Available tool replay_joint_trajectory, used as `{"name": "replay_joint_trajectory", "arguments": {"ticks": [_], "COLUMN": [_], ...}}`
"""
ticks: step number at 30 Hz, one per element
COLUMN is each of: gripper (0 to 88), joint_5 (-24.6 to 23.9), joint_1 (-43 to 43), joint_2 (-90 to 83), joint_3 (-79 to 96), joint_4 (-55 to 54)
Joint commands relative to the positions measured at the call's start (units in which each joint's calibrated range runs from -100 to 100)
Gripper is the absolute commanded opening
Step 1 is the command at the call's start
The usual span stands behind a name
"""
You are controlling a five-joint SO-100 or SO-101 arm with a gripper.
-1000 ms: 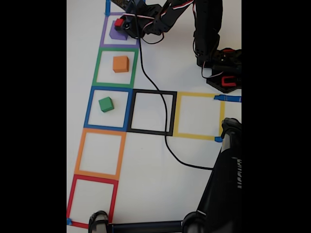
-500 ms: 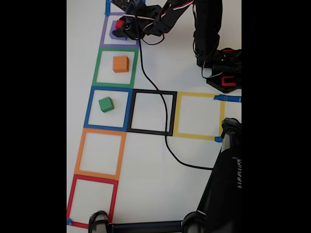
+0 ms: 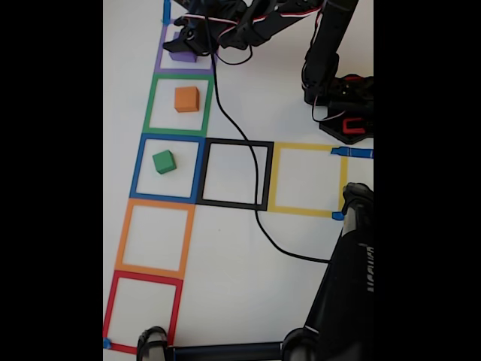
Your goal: Tower of hanoi
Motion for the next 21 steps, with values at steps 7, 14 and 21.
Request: {"name": "replay_joint_trajectory", "arguments": {"ticks": [7,14,21], "gripper": [1.2,1.2,1.1], "joint_5": [0.0,0.0,0.0], "joint_1": [-2.47,-9.47,-20.02], "joint_2": [-18.08,-20.34,-20.26], "joint_3": [-23.79,-45.07,-59.7], "joint_4": [45.58,78.86,95.3]}}
